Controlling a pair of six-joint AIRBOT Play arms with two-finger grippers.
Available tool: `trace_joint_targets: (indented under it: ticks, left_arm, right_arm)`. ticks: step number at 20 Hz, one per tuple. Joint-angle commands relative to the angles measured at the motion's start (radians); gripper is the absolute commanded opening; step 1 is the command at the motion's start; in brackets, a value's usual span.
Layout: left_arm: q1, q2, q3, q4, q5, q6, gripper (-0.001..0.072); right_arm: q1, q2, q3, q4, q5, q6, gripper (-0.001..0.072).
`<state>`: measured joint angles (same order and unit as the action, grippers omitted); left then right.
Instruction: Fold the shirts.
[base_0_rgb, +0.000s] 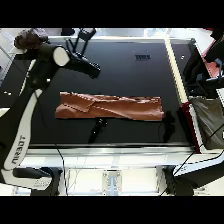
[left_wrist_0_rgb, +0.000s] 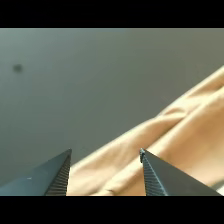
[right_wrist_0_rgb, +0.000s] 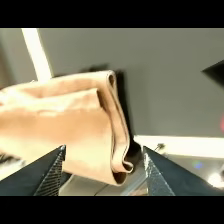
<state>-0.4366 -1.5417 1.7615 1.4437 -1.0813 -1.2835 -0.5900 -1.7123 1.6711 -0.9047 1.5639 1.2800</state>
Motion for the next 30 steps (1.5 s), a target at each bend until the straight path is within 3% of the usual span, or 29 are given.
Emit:
trace_joint_targets:
  ticks: [1,7,13,19,21,23,24,25,26,28,29,30]
  left_arm:
    - [-0.058,-0.085,0.029,0.04,-0.066,-0.068,0.0468]
    - [-0.109,-0.172,0.029,0.037,-0.091,-0.067,0.0468]
    - [-0.109,-0.174,0.029,0.037,-0.092,-0.067,0.0467]
    - [-0.109,-0.174,0.029,0.038,-0.092,-0.067,0.0468]
    - [-0.109,-0.174,0.029,0.038,-0.094,-0.067,0.0467]
    - [-0.109,-0.174,0.029,0.038,-0.095,-0.067,0.0468]
    - [-0.109,-0.174,0.029,0.038,-0.095,-0.067,0.0468]
    - [-0.109,-0.175,0.029,0.038,-0.102,-0.067,0.0467]
    - [-0.109,-0.176,0.029,0.038,-0.115,-0.067,0.0466]
    - [-0.109,-0.188,0.029,0.037,-0.158,-0.067,0.046]
    - [-0.109,-0.201,0.028,0.037,-0.194,-0.067,0.0278]
    - [-0.109,-0.218,0.026,0.037,-0.222,-0.067,0.0045]
  right_arm:
    - [-0.01,-0.097,-0.041,0.067,0.041,-0.096,0.0562]
    - [0.06,-0.191,-0.217,0.084,-0.04,-0.203,0.0563]
    - [0.147,-0.196,-0.238,0.043,-0.187,-0.208,0.0561]
    - [0.226,-0.196,-0.238,0.025,-0.121,-0.209,0.0548]
    - [0.241,-0.195,-0.238,0.07,-0.052,-0.231,0.0374]
    - [0.244,-0.195,-0.238,0.143,-0.029,-0.232,0.0368]
    - [0.244,-0.195,-0.238,0.179,-0.029,-0.232,0.0302]
    - [0.246,-0.193,-0.238,0.214,-0.023,-0.238,0.0116]
    - [0.248,-0.191,-0.234,0.254,-0.004,-0.255,0.0019]
    - [0.258,-0.171,-0.233,0.338,0.026,-0.262,0.0019]
    - [0.262,-0.15,-0.233,0.371,0.035,-0.262,0.0019]
    - [0.269,-0.123,-0.233,0.392,0.04,-0.262,0.0019]
